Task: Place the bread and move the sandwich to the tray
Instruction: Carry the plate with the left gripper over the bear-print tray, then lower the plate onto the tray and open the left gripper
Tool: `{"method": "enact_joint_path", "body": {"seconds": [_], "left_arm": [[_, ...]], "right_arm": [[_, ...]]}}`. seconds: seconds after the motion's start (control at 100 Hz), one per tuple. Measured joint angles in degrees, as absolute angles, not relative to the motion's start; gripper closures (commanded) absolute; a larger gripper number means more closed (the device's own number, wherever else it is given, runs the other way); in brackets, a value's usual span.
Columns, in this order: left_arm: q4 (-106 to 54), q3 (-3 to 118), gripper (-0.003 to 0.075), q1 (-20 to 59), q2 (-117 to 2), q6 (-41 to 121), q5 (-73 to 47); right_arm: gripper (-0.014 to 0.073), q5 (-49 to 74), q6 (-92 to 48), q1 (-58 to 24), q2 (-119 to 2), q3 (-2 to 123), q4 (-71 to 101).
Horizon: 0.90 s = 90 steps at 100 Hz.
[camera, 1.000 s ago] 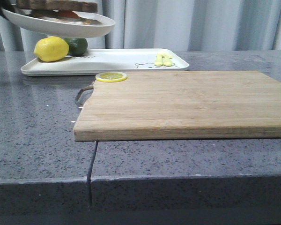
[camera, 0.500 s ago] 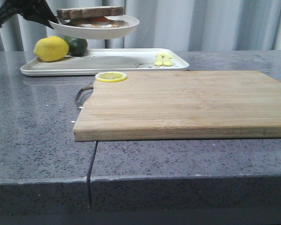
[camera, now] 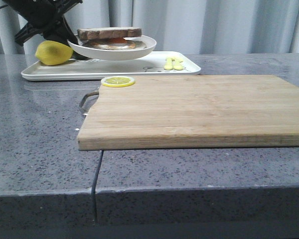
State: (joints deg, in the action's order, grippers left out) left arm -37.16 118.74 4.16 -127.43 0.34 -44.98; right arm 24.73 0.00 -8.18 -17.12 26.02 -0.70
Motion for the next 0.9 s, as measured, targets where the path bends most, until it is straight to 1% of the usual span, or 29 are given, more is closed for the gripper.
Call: {"method": "enact_joint_path", "body": {"seconds": [0.48,0.9], "left_arm": [[-39.94,119.53,0.0739,4.16,-131.46,0.72,-46.24],[-40.19,119.53,0.0739,4.16,-131.79,0.72,-46.92]], "right_arm": [[0.0167,24.73,0.0,-8.18,-17.12,26.02,-0.79],[0.0167,24.73,0.0,-8.18,-17.12,26.02,-0.79]]}}
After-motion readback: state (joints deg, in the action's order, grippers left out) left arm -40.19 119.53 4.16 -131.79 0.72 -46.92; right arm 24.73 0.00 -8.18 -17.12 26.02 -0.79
